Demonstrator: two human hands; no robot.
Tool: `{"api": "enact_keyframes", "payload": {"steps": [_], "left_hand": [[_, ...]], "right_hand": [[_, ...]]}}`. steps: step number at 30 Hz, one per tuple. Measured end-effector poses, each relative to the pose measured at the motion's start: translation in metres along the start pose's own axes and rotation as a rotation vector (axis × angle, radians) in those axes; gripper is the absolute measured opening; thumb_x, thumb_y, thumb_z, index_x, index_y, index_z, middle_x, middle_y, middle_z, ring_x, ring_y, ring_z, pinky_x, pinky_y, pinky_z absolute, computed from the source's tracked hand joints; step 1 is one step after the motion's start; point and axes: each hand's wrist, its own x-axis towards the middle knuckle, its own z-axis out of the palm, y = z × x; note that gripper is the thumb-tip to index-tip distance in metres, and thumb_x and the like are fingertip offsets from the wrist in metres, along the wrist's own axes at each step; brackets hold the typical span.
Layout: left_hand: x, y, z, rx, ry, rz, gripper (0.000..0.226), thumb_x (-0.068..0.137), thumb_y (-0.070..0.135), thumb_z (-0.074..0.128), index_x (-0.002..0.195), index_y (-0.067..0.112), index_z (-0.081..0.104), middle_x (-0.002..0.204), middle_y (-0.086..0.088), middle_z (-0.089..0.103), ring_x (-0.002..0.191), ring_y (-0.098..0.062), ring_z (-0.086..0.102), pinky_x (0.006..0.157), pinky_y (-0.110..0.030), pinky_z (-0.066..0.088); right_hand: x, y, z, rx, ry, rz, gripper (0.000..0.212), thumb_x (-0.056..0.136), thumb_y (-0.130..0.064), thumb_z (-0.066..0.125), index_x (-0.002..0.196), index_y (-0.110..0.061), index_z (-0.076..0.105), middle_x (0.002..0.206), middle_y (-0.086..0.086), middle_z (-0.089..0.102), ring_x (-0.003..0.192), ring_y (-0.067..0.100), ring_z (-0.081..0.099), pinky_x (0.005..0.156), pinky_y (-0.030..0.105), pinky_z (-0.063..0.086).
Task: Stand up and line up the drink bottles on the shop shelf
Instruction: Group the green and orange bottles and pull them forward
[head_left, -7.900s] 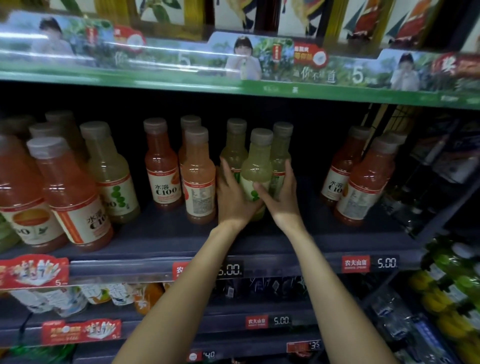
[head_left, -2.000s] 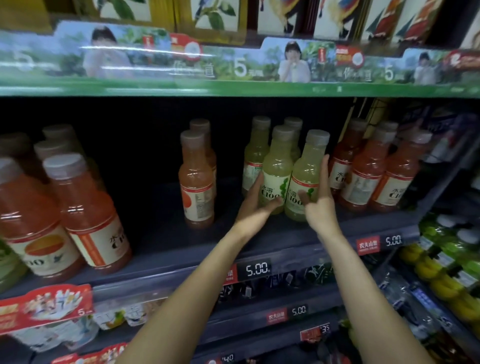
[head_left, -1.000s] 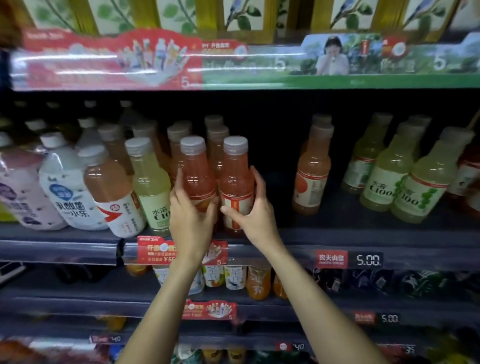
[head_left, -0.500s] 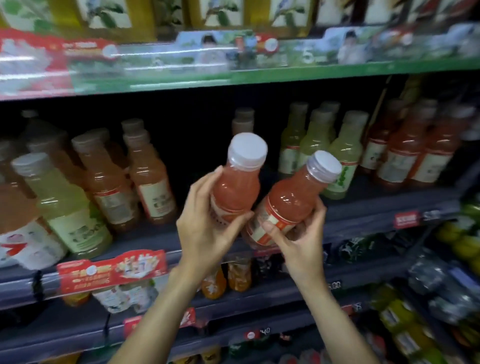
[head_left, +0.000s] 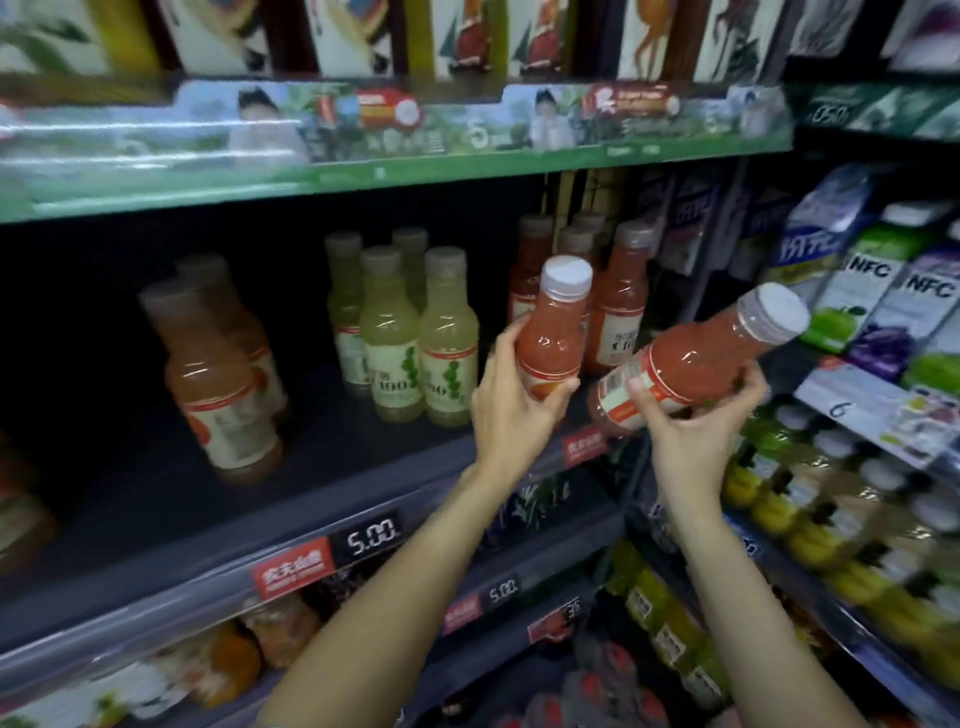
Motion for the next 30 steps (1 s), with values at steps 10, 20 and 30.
{"api": "enact_keyframes", "payload": {"steps": [10, 20, 30], "left_hand": [[0.034, -0.018, 0.053, 0.06, -0.076, -0.034, 0.081, 0.08, 0.03, 0.075, 0.146, 0.022, 0.029, 0.143, -0.002, 0.046, 0.124, -0.016, 0.05, 0.095, -0.017, 0.037], [0.051, -0.039, 0.043, -0.004, -0.132, -0.194, 0.089, 0.075, 0.024, 0.066, 0.149, 0.032, 0.018, 0.146, 0.0, 0.039, 0.132, -0.013, 0.042, 0.109, -0.044, 0.037], [0.048, -0.038, 0.038, 0.158, -0.105, -0.199, 0.092, 0.085, 0.033, 0.069, 0.151, 0.036, 0.006, 0.141, -0.01, 0.039, 0.125, -0.022, 0.045, 0.096, -0.027, 0.036]], "right_hand": [[0.081, 0.037, 0.021, -0.202, -0.177, -0.013, 0.084, 0.068, -0.02, 0.083, 0.13, -0.018, 0.027, 0.122, 0.001, 0.05, 0.109, 0.016, 0.053, 0.092, 0.021, 0.04], [0.089, 0.05, 0.036, -0.4, -0.335, -0.037, 0.085, 0.072, -0.031, 0.08, 0.142, -0.023, 0.034, 0.126, 0.008, 0.042, 0.115, 0.014, 0.044, 0.094, 0.022, 0.032], [0.081, 0.05, 0.041, -0.373, -0.309, -0.01, 0.078, 0.071, -0.032, 0.081, 0.136, -0.022, 0.038, 0.128, 0.006, 0.048, 0.117, 0.017, 0.047, 0.091, 0.026, 0.034]]}}
